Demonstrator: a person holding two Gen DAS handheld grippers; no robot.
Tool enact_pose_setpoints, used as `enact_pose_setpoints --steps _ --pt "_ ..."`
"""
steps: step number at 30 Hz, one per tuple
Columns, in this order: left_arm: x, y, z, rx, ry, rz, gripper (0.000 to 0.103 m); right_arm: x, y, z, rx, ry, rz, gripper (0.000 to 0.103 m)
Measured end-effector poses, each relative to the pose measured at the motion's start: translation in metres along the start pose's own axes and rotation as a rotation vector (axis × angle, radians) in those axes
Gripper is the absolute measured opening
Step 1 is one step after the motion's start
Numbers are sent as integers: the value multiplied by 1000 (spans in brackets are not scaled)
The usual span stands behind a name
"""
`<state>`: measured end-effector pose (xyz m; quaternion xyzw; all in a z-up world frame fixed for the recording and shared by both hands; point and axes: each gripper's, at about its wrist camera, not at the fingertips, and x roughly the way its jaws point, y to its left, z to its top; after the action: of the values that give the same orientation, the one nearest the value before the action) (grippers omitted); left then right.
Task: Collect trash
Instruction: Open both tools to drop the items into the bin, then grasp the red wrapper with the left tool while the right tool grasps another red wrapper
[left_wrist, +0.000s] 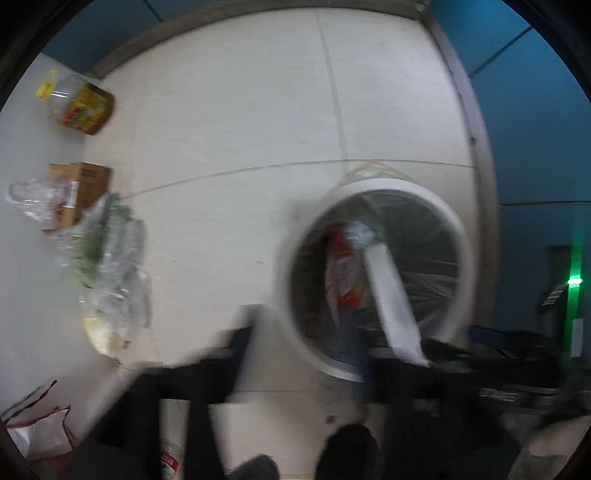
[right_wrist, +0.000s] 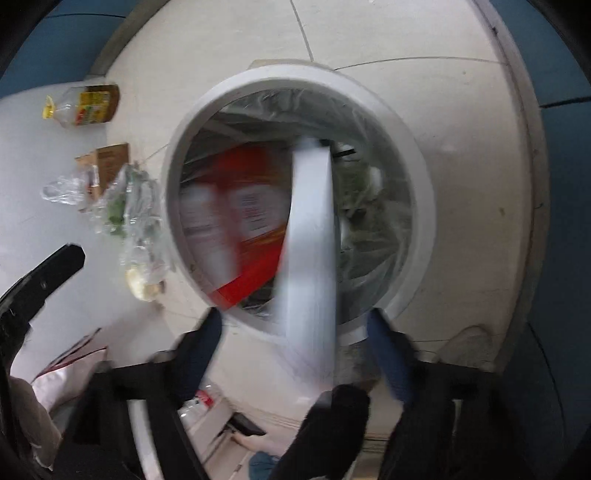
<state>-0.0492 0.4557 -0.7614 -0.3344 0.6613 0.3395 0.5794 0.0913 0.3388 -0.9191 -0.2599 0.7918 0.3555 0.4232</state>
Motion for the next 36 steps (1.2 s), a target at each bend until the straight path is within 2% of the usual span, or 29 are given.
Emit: enact_pose_setpoints --steps 1,3,5,6,9,12,14,15,23,28,36 --pt "-5 3 -3 -4 -30 25 88 -5 2 -4 -4 -18 -22 86" --pt "-16 13 -9 -23 -81 62 89 -19 9 -16 -41 -65 -109 91" --pt "-31 18 -18 -43 -125 60 103 -43 21 -18 -80 -120 -175 101" --pt "-40 18 -20 -43 -140 73 103 -54 19 -22 -101 -143 -217 102" --pt "-74 20 -28 -48 -194 102 103 -88 44 -41 -156 -225 -327 102" --pt "-110 27 -39 -79 -204 93 103 -130 68 -56 -176 -300 -376 103" --pt "-144 30 -50 -99 -234 85 103 -163 76 -71 -183 -336 -365 103" --pt "-158 28 -53 -104 -225 99 103 -179 82 -78 -185 -346 -358 103" --pt "-302 15 -101 -119 -322 80 103 -328 130 -175 -229 -469 -318 103" --pt "-370 3 -131 -95 -335 93 103 -404 144 -235 -223 -533 -289 103" --pt "-464 -17 -175 -102 -398 61 103 -500 154 -325 -224 -613 -220 103"
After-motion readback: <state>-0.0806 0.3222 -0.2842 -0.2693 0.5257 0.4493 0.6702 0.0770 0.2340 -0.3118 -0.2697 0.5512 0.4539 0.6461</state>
